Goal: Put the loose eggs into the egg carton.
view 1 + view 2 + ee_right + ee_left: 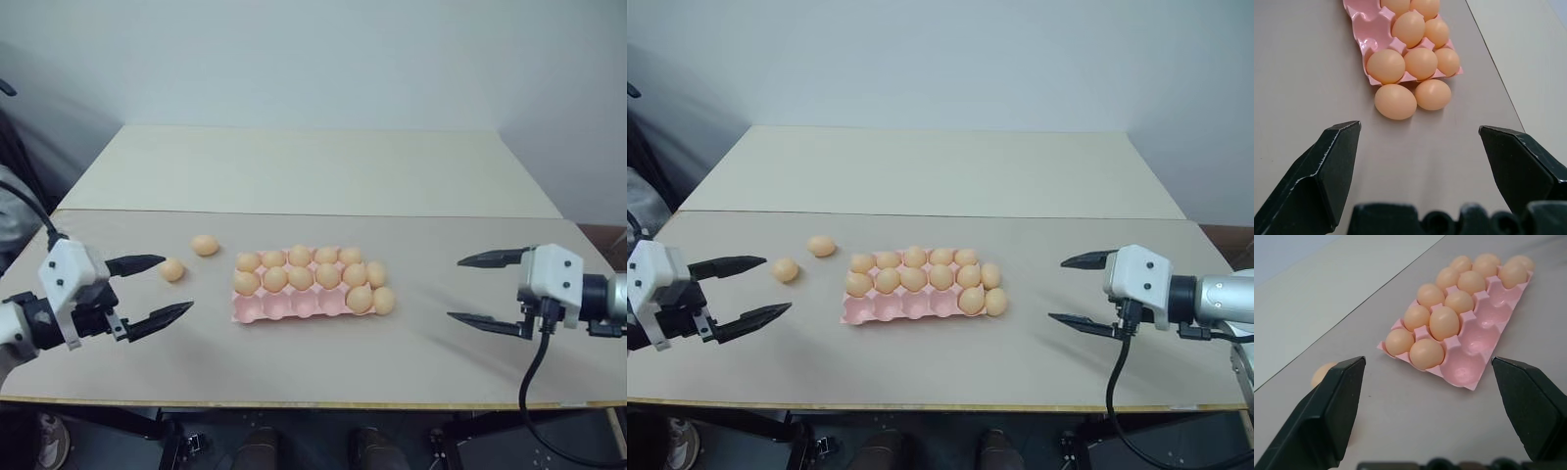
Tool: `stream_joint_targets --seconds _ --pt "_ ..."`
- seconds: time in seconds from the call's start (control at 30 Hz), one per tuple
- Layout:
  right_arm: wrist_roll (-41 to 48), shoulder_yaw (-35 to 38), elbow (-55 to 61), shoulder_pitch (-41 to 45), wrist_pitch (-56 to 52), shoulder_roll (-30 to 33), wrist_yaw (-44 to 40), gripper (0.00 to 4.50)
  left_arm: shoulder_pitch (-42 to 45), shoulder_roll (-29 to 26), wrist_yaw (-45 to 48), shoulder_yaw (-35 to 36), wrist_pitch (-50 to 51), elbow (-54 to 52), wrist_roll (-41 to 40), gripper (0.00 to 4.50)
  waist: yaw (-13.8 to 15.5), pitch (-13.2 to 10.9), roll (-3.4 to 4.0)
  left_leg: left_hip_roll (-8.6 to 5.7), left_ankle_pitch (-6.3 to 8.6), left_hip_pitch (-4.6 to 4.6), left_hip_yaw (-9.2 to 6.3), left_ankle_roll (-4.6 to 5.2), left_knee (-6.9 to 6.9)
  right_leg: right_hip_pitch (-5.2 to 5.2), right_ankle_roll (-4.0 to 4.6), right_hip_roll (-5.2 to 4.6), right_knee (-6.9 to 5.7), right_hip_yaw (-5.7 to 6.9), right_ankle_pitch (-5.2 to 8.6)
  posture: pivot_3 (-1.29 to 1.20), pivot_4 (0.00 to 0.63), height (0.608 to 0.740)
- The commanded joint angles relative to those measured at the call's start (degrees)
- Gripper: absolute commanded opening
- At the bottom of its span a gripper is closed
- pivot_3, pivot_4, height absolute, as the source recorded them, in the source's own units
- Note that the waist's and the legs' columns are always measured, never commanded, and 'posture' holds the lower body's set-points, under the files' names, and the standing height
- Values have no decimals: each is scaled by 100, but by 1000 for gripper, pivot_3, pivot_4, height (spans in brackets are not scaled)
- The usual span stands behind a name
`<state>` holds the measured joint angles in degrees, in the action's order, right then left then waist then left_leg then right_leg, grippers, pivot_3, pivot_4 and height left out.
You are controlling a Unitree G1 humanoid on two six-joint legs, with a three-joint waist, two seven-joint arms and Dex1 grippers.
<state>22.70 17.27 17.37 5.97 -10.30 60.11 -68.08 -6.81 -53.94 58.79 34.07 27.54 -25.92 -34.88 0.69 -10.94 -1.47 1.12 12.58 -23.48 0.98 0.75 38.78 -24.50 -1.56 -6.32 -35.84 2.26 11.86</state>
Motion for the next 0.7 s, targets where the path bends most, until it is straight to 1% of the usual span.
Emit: stream_joint_targets --seconds 0.03,0.13,0.2,0.33,0.47,0.6,0.7 --pt "40 141 38 91 54 58 17 4500 99 -93 -5 208 165 -78 -266 4478 0 0 0 0 0 0 0 0 0 0 0 0 0 0 0 0 150 740" --pt "52 192 80 35 36 61 21 4500 305 41 -144 222 72 -74 -383 4478 3 0 0 0 0 0 0 0 0 0 0 0 0 0 0 0 150 740" --pt "62 219 103 5 18 63 27 4500 406 -36 -166 160 80 -24 -337 4478 9 0 0 0 0 0 -1 0 1 1 0 0 -1 0 0 0 150 740" --pt "45 224 59 -30 33 47 40 4500 347 -109 -4 89 -12 -51 -262 4478 -2 0 0 -2 0 1 1 0 0 2 0 0 0 0 0 0 150 740" --pt "73 243 25 -16 16 66 17 4500 187 -35 73 93 -67 -146 -253 4478 -13 0 0 -1 0 2 4 0 -2 0 0 0 0 -2 0 0 150 740" --pt "261 236 172 -34 -100 11 10 4500 169 17 42 -224 -137 -51 -109 4478 4 0 0 0 0 3 4 0 -1 1 0 1 -1 -2 0 0 150 740" --pt "224 -96 257 -22 -71 -141 78 4500 335 -44 144 -578 -167 58 -38 4478 16 0 -1 0 0 6 4 0 0 5 0 1 -1 -2 0 0 150 740"
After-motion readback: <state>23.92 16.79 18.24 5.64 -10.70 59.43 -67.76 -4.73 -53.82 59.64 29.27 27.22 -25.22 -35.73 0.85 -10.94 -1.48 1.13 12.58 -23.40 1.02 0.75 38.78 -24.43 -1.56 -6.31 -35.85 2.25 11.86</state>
